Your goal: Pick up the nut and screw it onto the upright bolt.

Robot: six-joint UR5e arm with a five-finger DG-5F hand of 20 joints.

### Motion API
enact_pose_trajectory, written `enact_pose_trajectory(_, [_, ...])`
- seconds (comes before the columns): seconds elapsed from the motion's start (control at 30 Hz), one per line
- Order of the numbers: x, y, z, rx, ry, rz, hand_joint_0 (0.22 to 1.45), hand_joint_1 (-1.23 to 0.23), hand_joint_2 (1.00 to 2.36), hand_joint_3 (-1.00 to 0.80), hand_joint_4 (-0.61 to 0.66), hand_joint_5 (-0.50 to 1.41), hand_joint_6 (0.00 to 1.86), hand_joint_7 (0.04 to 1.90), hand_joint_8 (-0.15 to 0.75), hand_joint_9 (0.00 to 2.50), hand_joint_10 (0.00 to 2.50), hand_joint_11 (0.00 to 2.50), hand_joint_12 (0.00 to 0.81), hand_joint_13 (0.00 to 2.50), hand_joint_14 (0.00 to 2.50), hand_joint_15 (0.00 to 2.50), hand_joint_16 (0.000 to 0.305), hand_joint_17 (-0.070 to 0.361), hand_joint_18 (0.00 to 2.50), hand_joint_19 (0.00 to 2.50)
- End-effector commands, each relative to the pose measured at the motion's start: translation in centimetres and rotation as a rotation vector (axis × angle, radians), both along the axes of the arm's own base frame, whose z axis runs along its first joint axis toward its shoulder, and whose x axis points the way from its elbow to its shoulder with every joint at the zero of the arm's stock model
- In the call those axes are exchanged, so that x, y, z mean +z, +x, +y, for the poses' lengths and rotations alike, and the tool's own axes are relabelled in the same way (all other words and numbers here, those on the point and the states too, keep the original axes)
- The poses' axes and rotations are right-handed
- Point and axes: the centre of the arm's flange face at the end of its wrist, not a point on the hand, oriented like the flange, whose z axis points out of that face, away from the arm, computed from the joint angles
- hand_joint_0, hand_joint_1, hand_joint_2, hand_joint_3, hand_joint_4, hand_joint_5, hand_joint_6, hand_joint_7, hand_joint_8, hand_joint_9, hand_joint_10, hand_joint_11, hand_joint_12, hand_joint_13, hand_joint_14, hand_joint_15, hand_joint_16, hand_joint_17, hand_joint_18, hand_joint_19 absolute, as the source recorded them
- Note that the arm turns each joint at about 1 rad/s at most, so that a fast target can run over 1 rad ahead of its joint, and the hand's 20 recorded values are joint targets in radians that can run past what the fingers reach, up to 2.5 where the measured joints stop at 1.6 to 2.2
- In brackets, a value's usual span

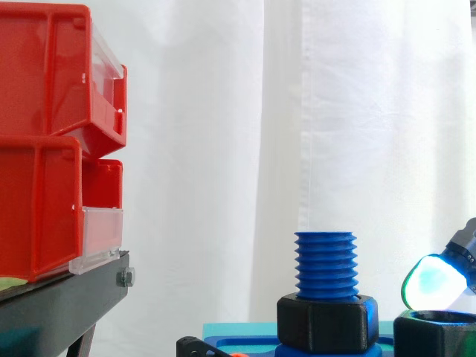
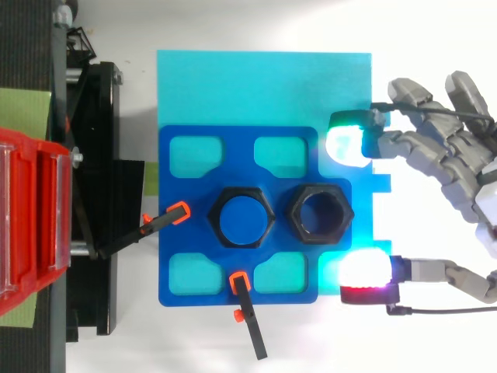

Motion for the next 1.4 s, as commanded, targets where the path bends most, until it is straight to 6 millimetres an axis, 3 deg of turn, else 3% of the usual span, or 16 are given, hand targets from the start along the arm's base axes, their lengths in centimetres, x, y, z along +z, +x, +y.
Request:
enact_pose_trajectory(0.0, [0.2,0.2,0.5,0.003,-0.023,0.003,0.32,-0.61,1.00,-0.50,0.21,-0.30,0.50,0.71,0.303,0.00,0.00,0.00,0.404,0.00,0.00,0.00,0.057,0.128,0.00,0.00])
enact_pose_trajectory(0.27, [0.5,0.4,1.1,0.002,-0.048,0.006,0.32,-0.66,1.00,-0.50,0.24,-0.29,0.50,0.72,0.306,0.02,0.00,0.00,0.409,0.00,0.00,0.00,0.059,0.132,0.00,0.00])
enact_pose_trajectory(0.53, [0.0,1.1,1.8,-0.018,-0.066,0.031,0.38,-0.62,1.00,-0.50,0.24,-0.28,0.50,0.75,0.303,0.08,0.00,0.00,0.381,0.00,0.00,0.00,0.052,0.118,0.00,0.00])
enact_pose_trajectory(0.73, [-0.1,1.1,1.7,-0.026,-0.057,0.028,0.40,-0.59,1.00,-0.50,0.23,-0.27,0.50,0.75,0.296,0.11,0.00,0.00,0.372,0.00,0.00,0.00,0.050,0.112,0.00,0.00])
enact_pose_trajectory(0.9, [-1.5,1.3,1.6,-0.022,-0.067,0.042,0.40,-0.58,1.00,-0.50,0.23,-0.27,0.50,0.75,0.299,0.12,0.00,0.00,0.371,0.00,0.00,0.00,0.050,0.112,0.00,0.00])
enact_pose_trajectory(1.37, [-1.6,1.4,1.4,-0.022,-0.063,0.038,0.40,-0.58,1.00,-0.50,0.24,-0.27,0.50,0.76,0.301,0.15,0.00,0.00,0.368,0.02,0.00,0.00,0.049,0.111,0.00,0.00])
